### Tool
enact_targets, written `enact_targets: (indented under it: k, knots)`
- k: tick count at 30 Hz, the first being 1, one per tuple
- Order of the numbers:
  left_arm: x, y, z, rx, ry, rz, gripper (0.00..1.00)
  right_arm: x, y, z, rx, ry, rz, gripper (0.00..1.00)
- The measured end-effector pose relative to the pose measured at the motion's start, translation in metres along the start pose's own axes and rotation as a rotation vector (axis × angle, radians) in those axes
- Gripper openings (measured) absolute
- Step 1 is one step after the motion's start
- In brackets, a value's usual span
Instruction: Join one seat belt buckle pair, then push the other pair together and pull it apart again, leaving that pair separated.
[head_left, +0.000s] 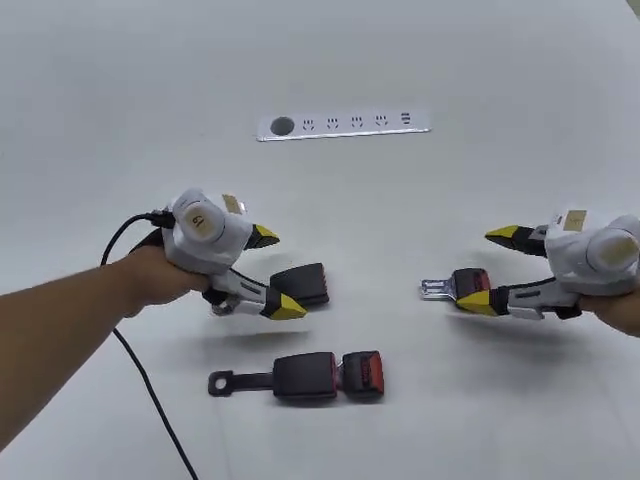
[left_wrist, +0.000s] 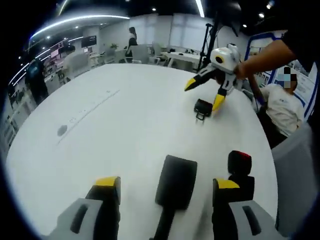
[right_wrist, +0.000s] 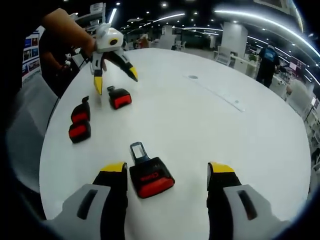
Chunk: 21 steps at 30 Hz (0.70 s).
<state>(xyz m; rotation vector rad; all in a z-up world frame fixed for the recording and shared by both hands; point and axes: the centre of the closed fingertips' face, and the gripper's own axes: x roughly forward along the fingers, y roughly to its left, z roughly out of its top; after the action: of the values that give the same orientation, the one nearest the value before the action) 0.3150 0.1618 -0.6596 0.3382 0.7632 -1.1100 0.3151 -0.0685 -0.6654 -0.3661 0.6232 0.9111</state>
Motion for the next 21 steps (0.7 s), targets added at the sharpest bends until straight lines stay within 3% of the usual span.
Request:
enact_targets:
  k: [3, 6, 9, 14, 21]
  knots:
    - [-0.009, 0.003, 0.006, -0.071, -0.041, 0.049, 0.85, -0.002, -0.002, 0.005, 0.052, -0.036, -0.065, 0.68]
    - [-0.017, 0.011, 0.007, -0.107, -0.083, 0.111, 0.88, -0.005, 0.002, 0.011, 0.018, -0.054, -0.136, 0.70]
    - [-0.024, 0.010, 0.007, -0.155, -0.106, 0.140, 0.90, -0.006, 0.010, 0.022, 0.072, -0.103, -0.160, 0.75]
    - [-0.040, 0.006, 0.014, -0.208, -0.163, 0.193, 0.95, -0.010, 0.019, 0.033, 0.112, -0.137, -0.223, 0.82]
    - [-0.060, 0.001, 0.013, -0.256, -0.212, 0.255, 1.00, -0.026, 0.024, 0.046, 0.151, -0.179, -0.319, 0.91]
